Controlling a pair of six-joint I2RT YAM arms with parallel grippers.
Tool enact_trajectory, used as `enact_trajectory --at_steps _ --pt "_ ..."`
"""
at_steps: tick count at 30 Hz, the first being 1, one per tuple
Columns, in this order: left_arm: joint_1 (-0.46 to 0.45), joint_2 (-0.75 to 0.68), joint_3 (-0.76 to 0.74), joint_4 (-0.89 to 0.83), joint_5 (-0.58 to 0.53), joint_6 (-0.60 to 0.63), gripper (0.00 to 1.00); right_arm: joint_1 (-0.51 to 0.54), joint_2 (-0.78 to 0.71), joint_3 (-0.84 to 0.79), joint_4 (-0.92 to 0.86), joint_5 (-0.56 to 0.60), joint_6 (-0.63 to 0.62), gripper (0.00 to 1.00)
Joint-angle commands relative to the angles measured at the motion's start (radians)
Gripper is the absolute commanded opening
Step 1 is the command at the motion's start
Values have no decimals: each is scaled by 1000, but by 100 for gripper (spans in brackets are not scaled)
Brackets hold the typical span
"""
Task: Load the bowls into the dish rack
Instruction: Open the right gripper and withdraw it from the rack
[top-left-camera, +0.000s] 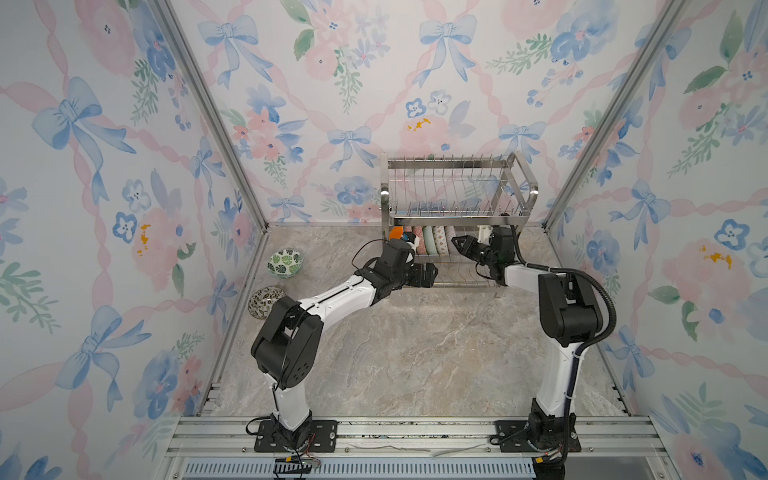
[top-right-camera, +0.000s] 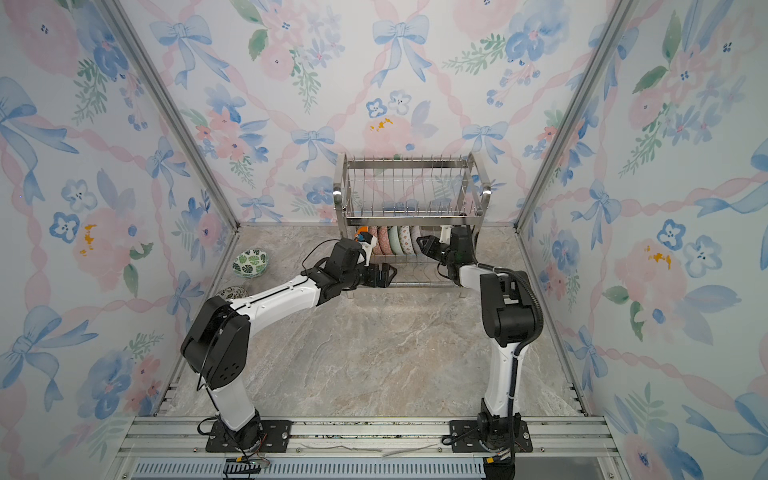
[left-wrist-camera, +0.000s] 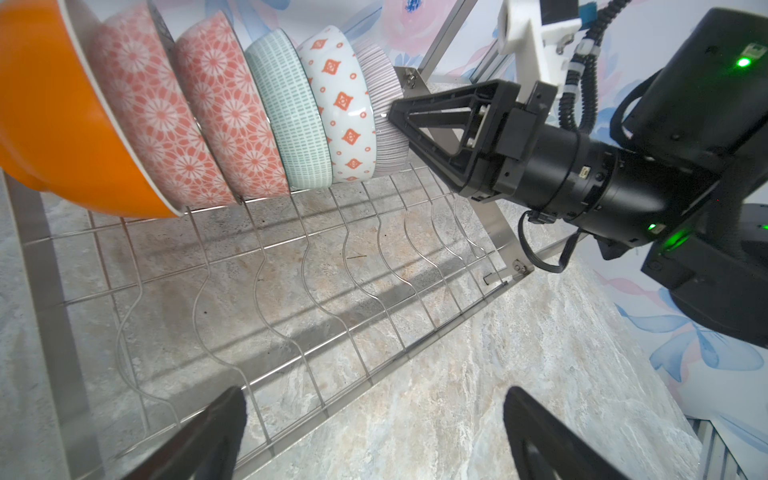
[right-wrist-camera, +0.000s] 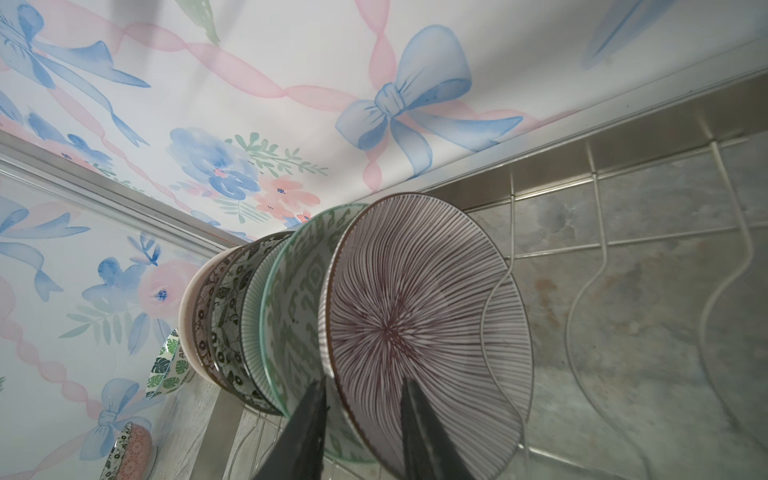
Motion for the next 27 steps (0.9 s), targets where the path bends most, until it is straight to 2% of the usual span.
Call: enact_trajectory --at_steps 1,17,27 --pt "-5 -4 5 19 12 -1 98 -8 -56 -23 -15 11 -21 36" --pt "-15 -74 -27 3 -22 -3 98 18 -201 -195 49 62 -8 42" --pt "-18 -227 -168 -67 -97 -25 98 63 -326 -346 85 99 -6 49"
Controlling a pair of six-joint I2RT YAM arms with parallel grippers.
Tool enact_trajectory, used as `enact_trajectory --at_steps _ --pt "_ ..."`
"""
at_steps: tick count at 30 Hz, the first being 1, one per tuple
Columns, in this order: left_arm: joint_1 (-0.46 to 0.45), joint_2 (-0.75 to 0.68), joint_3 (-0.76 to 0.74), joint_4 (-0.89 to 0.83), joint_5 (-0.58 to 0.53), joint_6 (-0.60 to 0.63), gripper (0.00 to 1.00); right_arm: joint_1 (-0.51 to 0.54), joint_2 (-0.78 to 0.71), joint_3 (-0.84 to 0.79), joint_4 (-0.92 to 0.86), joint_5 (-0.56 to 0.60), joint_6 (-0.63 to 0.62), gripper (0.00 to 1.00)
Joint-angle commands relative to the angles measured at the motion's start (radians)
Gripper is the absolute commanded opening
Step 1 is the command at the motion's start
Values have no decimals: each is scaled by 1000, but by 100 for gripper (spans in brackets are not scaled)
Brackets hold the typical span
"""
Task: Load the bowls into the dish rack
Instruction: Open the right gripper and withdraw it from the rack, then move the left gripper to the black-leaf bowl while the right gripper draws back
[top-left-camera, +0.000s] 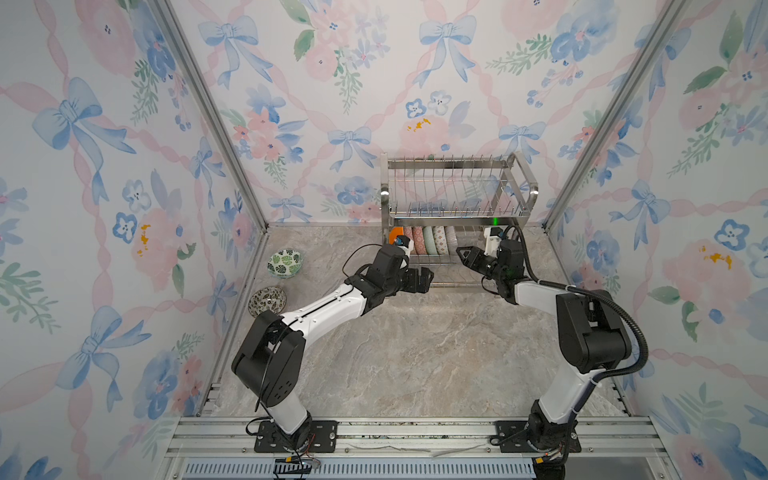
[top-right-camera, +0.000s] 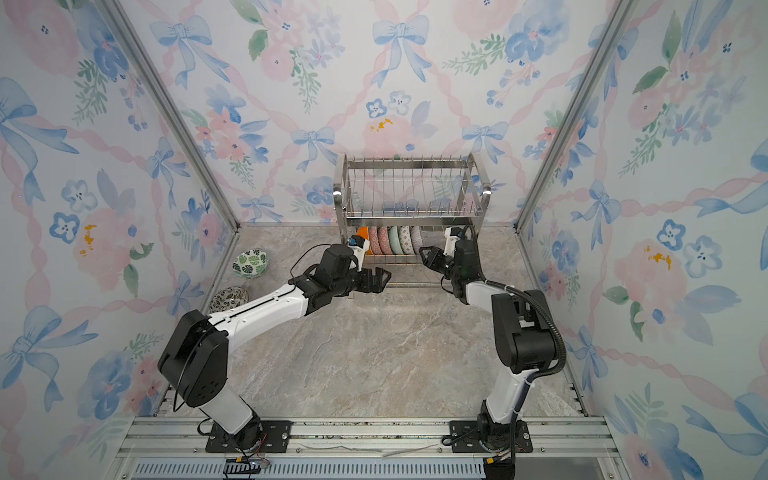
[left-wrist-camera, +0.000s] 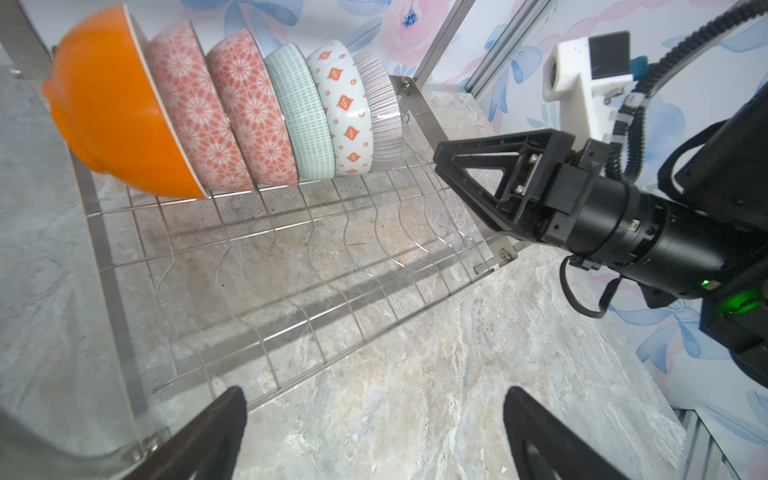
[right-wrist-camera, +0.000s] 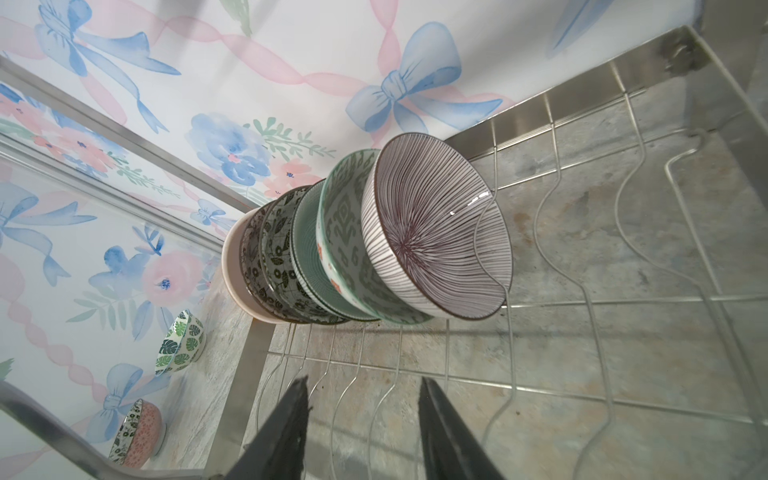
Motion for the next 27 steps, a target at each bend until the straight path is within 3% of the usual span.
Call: enact_trajectory --at_steps 1,8,11,12,19,27 --pt "-4 -74 -29 -76 -70 -5 98 30 -74 -49 39 30 -9 49" --pt "37 -209 -59 -301 -217 35 98 102 -231 -139 -49 108 -88 67" --pt "109 -275 -86 -369 -218 41 98 156 -302 -138 -164 165 -173 88" --pt "146 -297 -92 -391 -214 44 98 175 -324 -138 -200 179 -206 99" --pt "391 -356 -87 -538 -233 110 98 337 -426 -142 -355 310 -361 96" --pt "674 -242 -91 -583 -186 133 98 508 -447 -180 -367 437 -416 97"
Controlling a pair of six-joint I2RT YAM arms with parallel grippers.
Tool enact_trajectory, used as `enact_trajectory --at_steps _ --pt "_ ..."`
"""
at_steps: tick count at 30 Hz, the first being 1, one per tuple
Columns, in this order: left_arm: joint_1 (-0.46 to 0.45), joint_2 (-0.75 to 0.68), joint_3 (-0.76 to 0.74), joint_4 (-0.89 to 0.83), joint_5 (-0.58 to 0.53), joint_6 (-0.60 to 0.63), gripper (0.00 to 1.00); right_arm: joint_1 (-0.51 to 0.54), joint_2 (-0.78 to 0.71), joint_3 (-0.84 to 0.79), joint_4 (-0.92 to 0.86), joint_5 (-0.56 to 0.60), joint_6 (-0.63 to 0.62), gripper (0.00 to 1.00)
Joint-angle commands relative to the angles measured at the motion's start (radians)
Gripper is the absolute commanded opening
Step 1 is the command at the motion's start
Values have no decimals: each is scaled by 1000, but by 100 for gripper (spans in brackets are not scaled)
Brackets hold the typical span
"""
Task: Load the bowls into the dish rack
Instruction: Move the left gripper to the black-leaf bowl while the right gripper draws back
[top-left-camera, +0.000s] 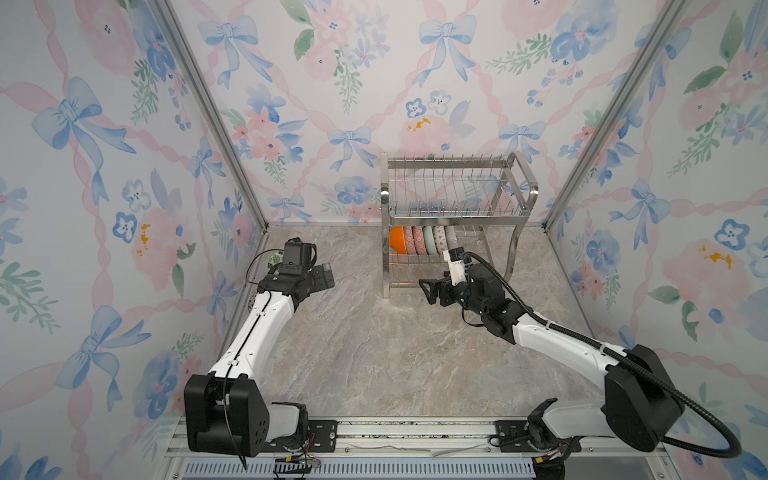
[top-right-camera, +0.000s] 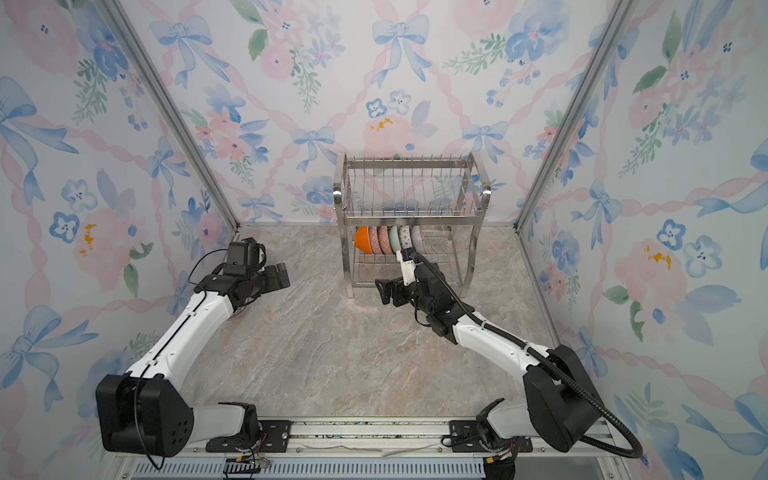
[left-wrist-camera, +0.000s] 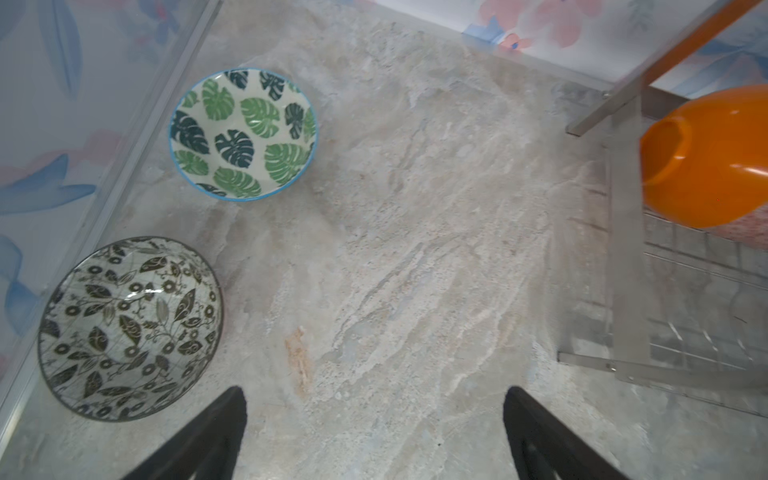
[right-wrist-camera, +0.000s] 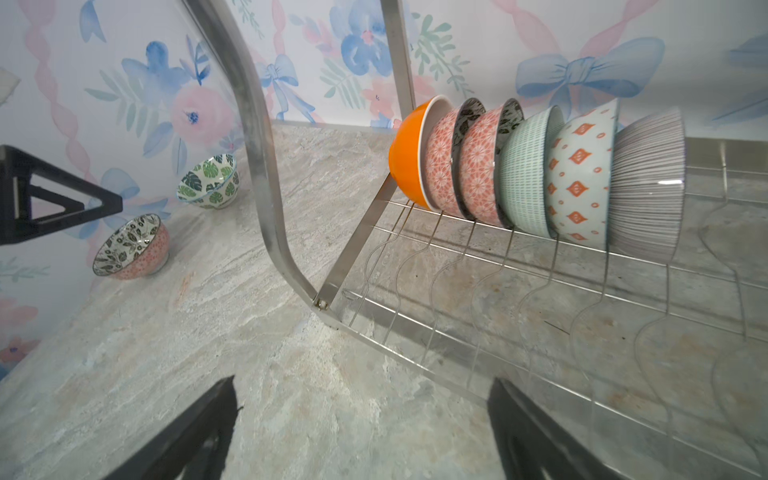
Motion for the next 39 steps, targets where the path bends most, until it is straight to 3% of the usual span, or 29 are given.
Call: enact_trajectory --at_steps 1,7,14,22,28,36,39 --pt "75 54 -5 -51 21 22 98 56 -22 -22 -44 90 -53 97" --pt "126 134 35 -48 -60 27 98 152 -19 -17 -53 188 -95 97" --pt "160 242 75 -45 -85 39 93 214 30 -1 -8 202 -101 96" --pt "194 337 87 -37 -55 57 77 224 46 -5 -4 220 -109 97" --pt "266 354 65 8 63 43 63 211 50 -18 10 233 -111 96" --pt "268 379 66 8 93 46 42 204 53 -11 5 226 -122 96" --pt "268 385 68 9 91 46 39 203 49 -9 17 205 -119 96"
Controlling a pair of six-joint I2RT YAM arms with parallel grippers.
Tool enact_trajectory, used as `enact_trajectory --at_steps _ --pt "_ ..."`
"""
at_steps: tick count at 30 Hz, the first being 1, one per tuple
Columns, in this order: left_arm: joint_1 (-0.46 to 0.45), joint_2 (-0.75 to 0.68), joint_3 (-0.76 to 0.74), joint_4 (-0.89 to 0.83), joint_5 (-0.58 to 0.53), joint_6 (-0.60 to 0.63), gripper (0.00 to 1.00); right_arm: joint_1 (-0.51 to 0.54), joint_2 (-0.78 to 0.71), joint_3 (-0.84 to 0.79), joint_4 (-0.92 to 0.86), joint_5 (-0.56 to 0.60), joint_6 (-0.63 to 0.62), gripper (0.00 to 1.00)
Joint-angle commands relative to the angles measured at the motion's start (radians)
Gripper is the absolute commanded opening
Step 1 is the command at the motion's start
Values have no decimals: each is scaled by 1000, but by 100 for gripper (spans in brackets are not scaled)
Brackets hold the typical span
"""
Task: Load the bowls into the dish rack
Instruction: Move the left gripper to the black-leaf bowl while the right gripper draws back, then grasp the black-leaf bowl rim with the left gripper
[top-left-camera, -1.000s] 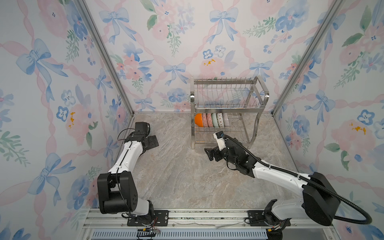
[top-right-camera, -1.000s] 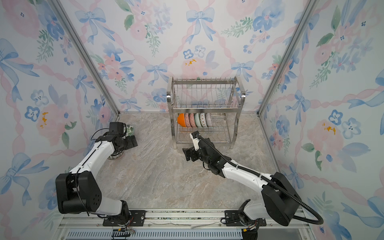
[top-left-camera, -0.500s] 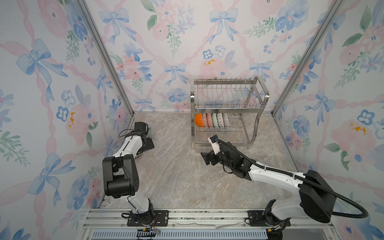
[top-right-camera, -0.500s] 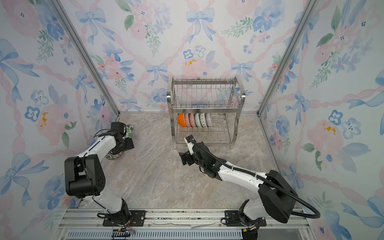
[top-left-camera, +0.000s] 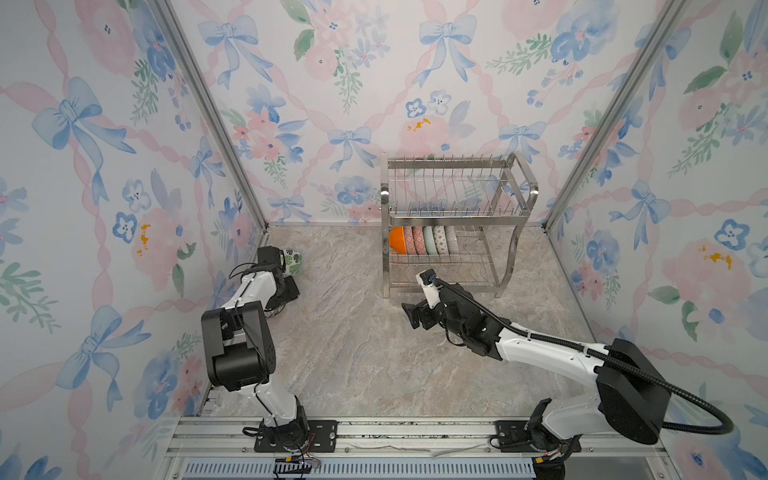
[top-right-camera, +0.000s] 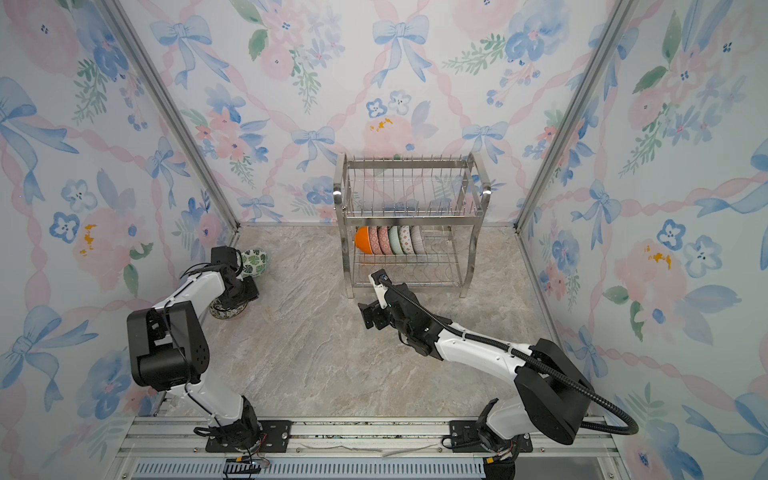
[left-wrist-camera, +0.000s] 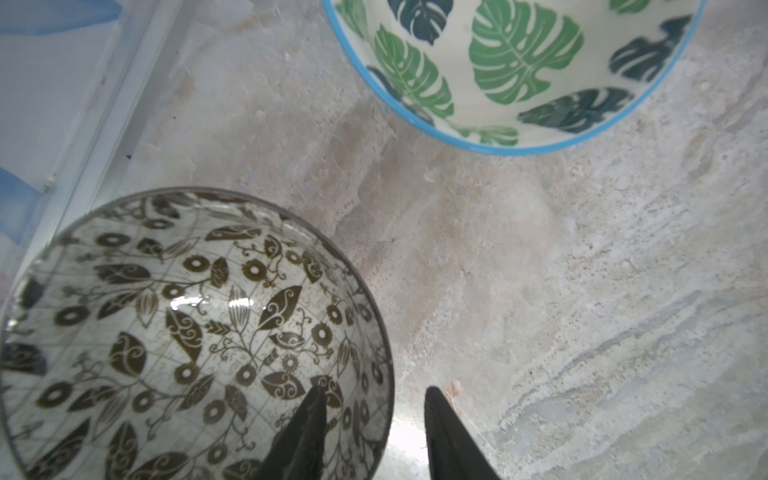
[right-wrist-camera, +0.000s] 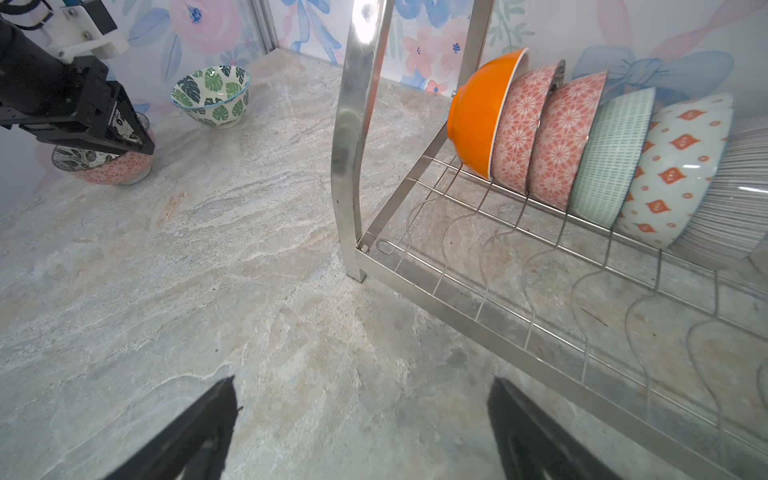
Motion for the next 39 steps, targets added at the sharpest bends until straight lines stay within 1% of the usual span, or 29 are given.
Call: enact_trajectory --at_steps 1,5,8,10,13,15,18,24,27,29,31,36,39 --pt "0 16 0 3 19 5 38 -5 2 4 26 -15 -17 96" --pt "0 20 1 5 34 8 26 -3 -12 -10 59 -53 1 96" --pt "0 23 1 4 41 7 18 -10 -33 -47 139 -97 30 97" --pt "-1 25 0 4 48 7 11 -13 -37 -64 184 -138 41 97" --pt "-2 28 2 4 53 7 5 -13 -36 -72 214 -167 45 97" --pt "-4 28 2 5 59 5 0 -13 -34 -70 218 -166 48 97" --pt "-15 27 2 5 63 5 0 -15 -33 -73 231 -175 48 96" --pt "-82 25 1 4 56 19 0 -15 -40 -87 304 -218 69 96" --pt "-136 21 6 2 75 42 0 -15 -40 -83 305 -222 66 96" --pt "-183 5 -5 -2 54 53 0 -15 -46 -80 295 -218 60 96" --pt "-248 -18 -15 -16 14 56 0 -15 -55 -79 282 -214 55 96" --pt "-448 -62 -25 -88 -88 39 0 -28 -105 -107 236 -233 38 96" --pt "-540 -109 -55 -103 -98 8 0 -48 -154 -142 213 -227 35 96"
